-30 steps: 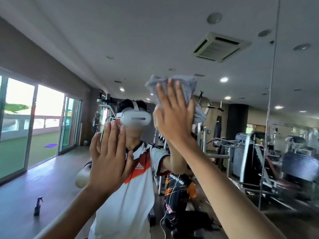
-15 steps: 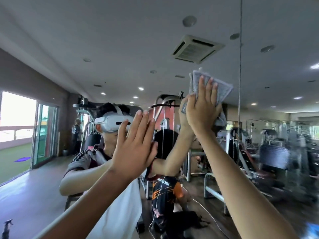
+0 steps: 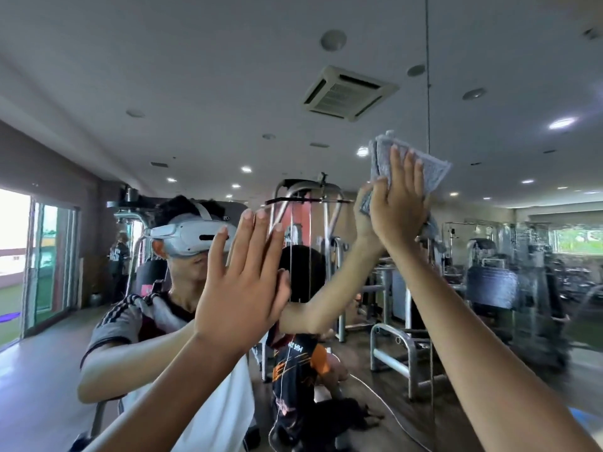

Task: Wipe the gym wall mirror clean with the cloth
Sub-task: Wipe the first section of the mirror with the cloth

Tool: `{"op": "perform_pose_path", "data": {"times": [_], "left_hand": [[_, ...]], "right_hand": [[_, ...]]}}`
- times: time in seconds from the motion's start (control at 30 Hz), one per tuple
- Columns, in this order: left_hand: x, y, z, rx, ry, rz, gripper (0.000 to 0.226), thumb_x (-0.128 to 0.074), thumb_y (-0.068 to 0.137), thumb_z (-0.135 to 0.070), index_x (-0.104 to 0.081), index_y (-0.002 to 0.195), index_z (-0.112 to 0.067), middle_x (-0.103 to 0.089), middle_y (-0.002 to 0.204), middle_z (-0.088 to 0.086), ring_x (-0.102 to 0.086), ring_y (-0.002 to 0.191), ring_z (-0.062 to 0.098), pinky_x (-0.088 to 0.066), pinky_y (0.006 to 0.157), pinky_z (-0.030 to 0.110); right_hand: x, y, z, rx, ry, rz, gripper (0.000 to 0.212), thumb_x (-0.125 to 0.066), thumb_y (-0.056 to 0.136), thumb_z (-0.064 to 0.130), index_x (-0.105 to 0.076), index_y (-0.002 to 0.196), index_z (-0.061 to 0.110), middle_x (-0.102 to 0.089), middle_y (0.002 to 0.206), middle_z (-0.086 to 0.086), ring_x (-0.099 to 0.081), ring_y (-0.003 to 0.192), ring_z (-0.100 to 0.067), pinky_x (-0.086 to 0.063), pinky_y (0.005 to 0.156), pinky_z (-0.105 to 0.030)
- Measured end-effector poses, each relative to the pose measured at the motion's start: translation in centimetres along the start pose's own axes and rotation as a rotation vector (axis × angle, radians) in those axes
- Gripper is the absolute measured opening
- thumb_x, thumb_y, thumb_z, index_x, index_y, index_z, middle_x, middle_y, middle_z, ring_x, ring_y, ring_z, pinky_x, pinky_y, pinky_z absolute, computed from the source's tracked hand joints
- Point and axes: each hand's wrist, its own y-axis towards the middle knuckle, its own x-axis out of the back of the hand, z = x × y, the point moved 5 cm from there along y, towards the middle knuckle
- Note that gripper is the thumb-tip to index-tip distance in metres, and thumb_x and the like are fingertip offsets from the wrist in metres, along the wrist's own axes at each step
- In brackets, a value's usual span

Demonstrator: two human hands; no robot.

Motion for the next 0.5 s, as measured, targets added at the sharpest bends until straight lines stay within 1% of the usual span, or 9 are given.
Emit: {"op": "perform_pose_path", "data": {"times": [0.07,0.1,0.2,0.27,0.3,0.33,0.37,0.43,0.5], "left_hand": [[0.0,-0.1,-0.1,-0.005,-0.009,-0.009,0.062,-0.034,0.103,-0.039,-0.036,0.152,-0.002,-0.022,0.162,0.023,-0.021,0.151,0.036,-0.022,0.119,0.059],[0.0,-0.1,-0.1,-0.01,-0.013,-0.013,0.062,-0.034,0.103,-0.039,-0.036,0.152,-0.002,-0.021,0.162,0.023,-0.021,0.151,0.036,-0.021,0.119,0.059],[0.1,-0.4,0.0,-0.028,-0.027,-0.016,0.063,-0.035,0.102,-0.04,-0.037,0.152,-0.003,-0.022,0.162,0.022,-0.021,0.151,0.036,-0.02,0.12,0.058],[0.2,-0.5,0.1,-0.031,-0.033,-0.009,0.064,-0.037,0.101,-0.04,-0.037,0.152,-0.003,-0.022,0.162,0.022,-0.021,0.151,0.035,-0.02,0.12,0.058],[0.2,-0.5,0.1,-0.026,-0.033,-0.003,0.064,-0.037,0.1,-0.041,-0.037,0.152,-0.003,-0.022,0.162,0.022,-0.021,0.151,0.036,-0.02,0.12,0.058],[0.1,-0.5,0.0,-0.025,-0.029,0.006,0.065,-0.037,0.1,-0.041,-0.036,0.152,-0.002,-0.022,0.162,0.023,-0.02,0.151,0.036,-0.02,0.119,0.059],[0.1,-0.5,-0.2,-0.028,-0.02,0.018,0.067,-0.037,0.099,-0.041,-0.035,0.153,-0.002,-0.021,0.162,0.024,-0.018,0.152,0.037,-0.019,0.119,0.06],[-0.1,-0.4,-0.5,-0.029,0.006,0.041,0.069,-0.037,0.099,-0.042,-0.032,0.154,-0.001,-0.018,0.162,0.026,-0.016,0.152,0.039,-0.017,0.119,0.062],[-0.2,-0.4,-0.7,-0.022,0.009,0.05,0.07,-0.037,0.099,-0.043,-0.031,0.154,-0.001,-0.016,0.162,0.026,-0.014,0.152,0.04,-0.017,0.119,0.063]], "right_hand": [[-0.5,0.6,2.6,0.014,-0.007,0.029,0.063,-0.01,0.097,0.042,-0.015,0.157,0.025,-0.011,0.166,-0.001,-0.005,0.154,-0.019,-0.006,0.124,-0.051],[-0.6,-0.1,3.8,0.076,-0.004,0.029,0.062,-0.012,0.099,0.041,-0.016,0.158,0.023,-0.011,0.165,-0.001,-0.005,0.153,-0.019,-0.01,0.123,-0.053],[-0.4,-4.8,5.1,0.42,-0.005,0.034,0.055,-0.018,0.105,0.04,-0.019,0.156,0.023,-0.015,0.164,-0.002,-0.011,0.152,-0.021,-0.023,0.118,-0.054],[0.0,-8.6,3.0,0.667,-0.048,0.068,0.053,-0.015,0.106,0.041,-0.017,0.157,0.024,-0.016,0.164,-0.003,-0.012,0.152,-0.02,-0.022,0.119,-0.055],[0.1,-9.6,1.0,0.729,-0.076,0.082,0.053,-0.014,0.106,0.041,-0.015,0.157,0.027,-0.016,0.164,-0.002,-0.012,0.153,-0.02,-0.022,0.119,-0.055],[0.5,-9.6,-1.0,0.719,-0.089,0.086,0.052,-0.013,0.107,0.041,-0.014,0.157,0.029,-0.016,0.164,-0.001,-0.012,0.153,-0.019,-0.022,0.119,-0.056],[0.8,-8.7,-2.8,0.637,-0.084,0.081,0.051,-0.012,0.107,0.041,-0.014,0.157,0.029,-0.017,0.164,-0.001,-0.012,0.153,-0.019,-0.022,0.119,-0.056],[0.6,-5.0,-4.7,0.335,-0.058,0.077,0.054,-0.012,0.106,0.042,-0.018,0.157,0.026,-0.019,0.165,-0.003,-0.013,0.153,-0.022,-0.018,0.121,-0.057],[0.3,-0.6,-3.8,0.038,-0.019,0.067,0.059,-0.01,0.1,0.045,-0.014,0.157,0.026,-0.014,0.166,-0.002,-0.008,0.154,-0.021,-0.012,0.123,-0.054]]}}
